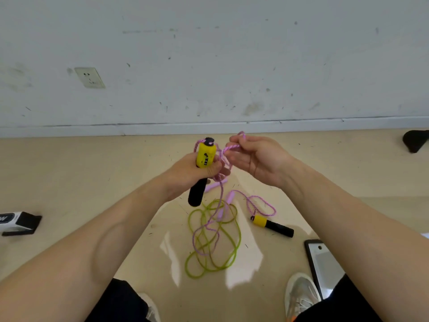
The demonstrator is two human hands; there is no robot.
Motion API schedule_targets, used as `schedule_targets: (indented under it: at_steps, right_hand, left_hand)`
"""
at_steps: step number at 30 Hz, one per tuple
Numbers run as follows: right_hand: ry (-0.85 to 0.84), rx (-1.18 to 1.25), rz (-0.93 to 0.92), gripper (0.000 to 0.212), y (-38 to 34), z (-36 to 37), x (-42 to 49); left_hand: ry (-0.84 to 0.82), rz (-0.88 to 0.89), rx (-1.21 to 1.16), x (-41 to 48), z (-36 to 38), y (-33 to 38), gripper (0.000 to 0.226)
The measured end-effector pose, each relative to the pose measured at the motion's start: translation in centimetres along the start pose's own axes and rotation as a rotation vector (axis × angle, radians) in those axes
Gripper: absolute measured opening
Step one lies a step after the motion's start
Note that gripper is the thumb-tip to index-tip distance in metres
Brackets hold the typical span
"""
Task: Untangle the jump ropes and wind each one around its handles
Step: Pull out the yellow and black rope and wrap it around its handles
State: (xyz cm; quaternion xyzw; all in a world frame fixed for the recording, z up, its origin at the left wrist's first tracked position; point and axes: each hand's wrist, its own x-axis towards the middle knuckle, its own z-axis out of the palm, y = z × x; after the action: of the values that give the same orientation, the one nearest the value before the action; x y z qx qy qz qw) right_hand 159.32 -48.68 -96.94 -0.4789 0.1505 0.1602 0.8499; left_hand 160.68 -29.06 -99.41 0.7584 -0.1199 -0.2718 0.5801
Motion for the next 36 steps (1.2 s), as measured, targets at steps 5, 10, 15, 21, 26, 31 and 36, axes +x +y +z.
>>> schedule_targets:
  at_steps: [5, 10, 15, 21, 26, 31, 36]
  right_hand:
    - [0.134, 0.262, -0.103, 0.020, -1.4, -1.2, 0.2]
    - [0.286, -0.111, -0.052, 0.043, -0.7, -2.1, 0.2]
    - [0.189, -0.659, 0.074, 0.026, 2.7, -1.7, 0.0]
    - [-0.204, -1.092, 0.103, 0.046, 7.8, -1.2, 0.7]
    - [-0.207, -1.291, 0.118, 0.016, 9.9, -2.9, 1.7]
    - [-0.090, -1.137, 0.156, 0.023, 8.3, -4.0, 1.3]
    - [-0.089, -0.866, 0.018, 0.021, 5.0, -1.6, 0.8]
  left_hand:
    - [-0.164, -0.078, 0.258, -0.5, 0.7, -0.4, 0.010]
    - [0.091, -0.090, -0.112, -0.3, 1.7, 1.3, 0.014]
    - [0.213, -0.099, -0.502, 0.3, 0.4, 3.0, 0.019]
    - [0.316, -0.128, -0.830, 0.3, -0.8, 4.5, 0.016]
    - [0.374, -0.074, -0.872, 0.1, -2.1, 4.6, 0.019]
    - [0.636, 0.023, -0.456, 0.6, -4.3, 2.8, 0.016]
    - [0.490, 0.009, 0.136, 0.6, -4.3, 0.6, 0.015]
